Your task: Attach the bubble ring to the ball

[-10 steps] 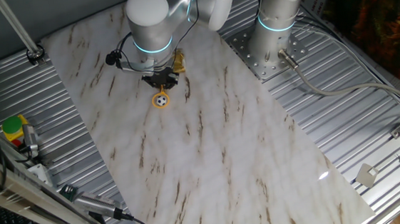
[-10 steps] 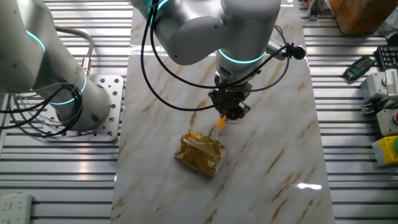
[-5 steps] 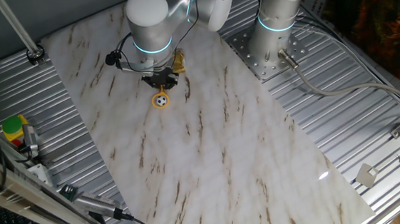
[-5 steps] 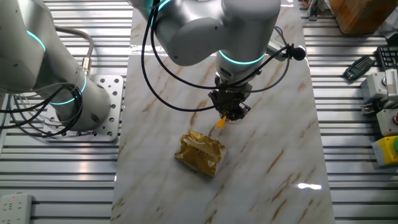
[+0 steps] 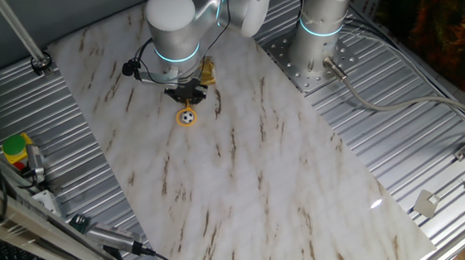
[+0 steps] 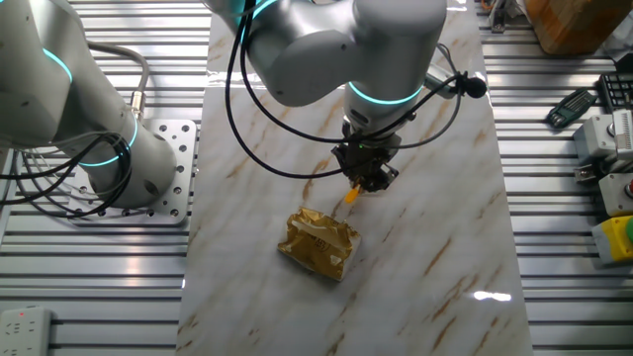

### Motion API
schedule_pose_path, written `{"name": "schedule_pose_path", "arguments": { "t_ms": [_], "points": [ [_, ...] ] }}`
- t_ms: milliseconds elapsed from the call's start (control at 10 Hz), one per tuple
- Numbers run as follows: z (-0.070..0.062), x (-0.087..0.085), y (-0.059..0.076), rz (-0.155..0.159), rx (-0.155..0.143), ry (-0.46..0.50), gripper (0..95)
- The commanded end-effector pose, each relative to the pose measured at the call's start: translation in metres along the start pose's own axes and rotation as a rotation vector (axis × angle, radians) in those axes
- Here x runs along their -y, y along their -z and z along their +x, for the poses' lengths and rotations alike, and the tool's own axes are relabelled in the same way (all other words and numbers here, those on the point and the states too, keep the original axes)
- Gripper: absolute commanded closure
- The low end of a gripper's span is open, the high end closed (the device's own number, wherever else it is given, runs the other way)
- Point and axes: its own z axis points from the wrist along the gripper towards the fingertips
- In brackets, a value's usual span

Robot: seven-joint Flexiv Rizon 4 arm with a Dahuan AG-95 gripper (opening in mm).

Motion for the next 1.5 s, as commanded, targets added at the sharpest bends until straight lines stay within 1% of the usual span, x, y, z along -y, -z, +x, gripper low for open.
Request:
{"name": "schedule_pose_path", "arguments": {
  "t_ms": [100,700,900,1000,1100,1200,1300,1400,1500],
  "points": [
    [0.0,0.0,0.001,0.004,0.0,0.011,76.0],
    [0.0,0.0,0.001,0.009,0.002,0.01,76.0],
    [0.0,-0.001,0.003,0.002,0.013,0.005,76.0],
    [0.0,-0.005,0.013,-0.005,0.017,-0.016,76.0],
    [-0.001,-0.007,0.022,-0.009,0.016,-0.03,76.0],
    [-0.003,0.0,0.038,-0.025,0.023,-0.031,76.0],
    [-0.009,0.014,0.065,-0.04,0.032,-0.081,76.0],
    [-0.024,0.029,0.096,-0.046,0.047,-0.248,76.0],
    [-0.041,0.04,0.118,-0.062,0.063,-0.427,76.0]
  ]
}}
